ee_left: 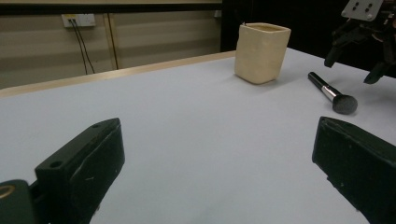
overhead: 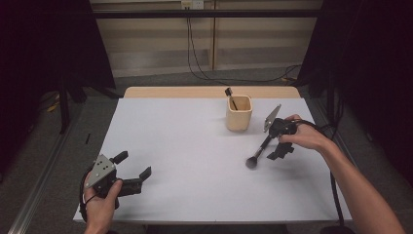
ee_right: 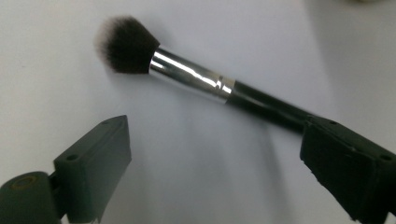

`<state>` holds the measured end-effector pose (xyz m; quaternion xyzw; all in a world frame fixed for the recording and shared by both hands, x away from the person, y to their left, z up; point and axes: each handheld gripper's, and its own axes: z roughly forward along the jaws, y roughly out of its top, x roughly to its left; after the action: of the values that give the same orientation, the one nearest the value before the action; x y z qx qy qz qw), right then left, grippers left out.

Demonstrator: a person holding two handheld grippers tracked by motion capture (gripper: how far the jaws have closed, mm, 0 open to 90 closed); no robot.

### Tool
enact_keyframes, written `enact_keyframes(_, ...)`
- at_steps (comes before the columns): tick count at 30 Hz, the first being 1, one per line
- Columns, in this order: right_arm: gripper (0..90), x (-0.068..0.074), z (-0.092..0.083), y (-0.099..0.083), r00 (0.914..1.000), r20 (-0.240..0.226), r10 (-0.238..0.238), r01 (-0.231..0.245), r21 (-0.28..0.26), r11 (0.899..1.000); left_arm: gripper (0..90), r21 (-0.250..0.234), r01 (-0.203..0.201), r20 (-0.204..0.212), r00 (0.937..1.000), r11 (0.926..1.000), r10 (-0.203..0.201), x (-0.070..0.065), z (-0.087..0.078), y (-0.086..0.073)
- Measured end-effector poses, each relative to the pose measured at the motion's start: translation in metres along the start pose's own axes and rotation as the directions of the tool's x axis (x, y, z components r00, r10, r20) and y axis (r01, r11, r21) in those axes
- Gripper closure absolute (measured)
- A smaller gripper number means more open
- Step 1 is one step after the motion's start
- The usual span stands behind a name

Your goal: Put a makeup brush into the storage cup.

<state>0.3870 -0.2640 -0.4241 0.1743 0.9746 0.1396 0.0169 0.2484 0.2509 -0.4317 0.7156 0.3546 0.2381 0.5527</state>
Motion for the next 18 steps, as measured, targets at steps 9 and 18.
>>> enact_keyframes(9, 9.8, 0.005, 0.011, 0.013, 0.995, -0.02, -0.098, 0.099, 0.05, 0.994, 2.4, 0.002, 0.001, 0.004, 1.0, 1.0, -0.001, 0.0, 0.0, 0.0)
enact_keyframes(18, 15.8, 0.001, 0.015, 0.018, 0.9922, 0.007, -0.124, 0.124, 0.051, 0.991, 2.4, 0.009, 0.002, 0.011, 0.9999, 1.0, -0.002, 0.0, 0.002, -0.001)
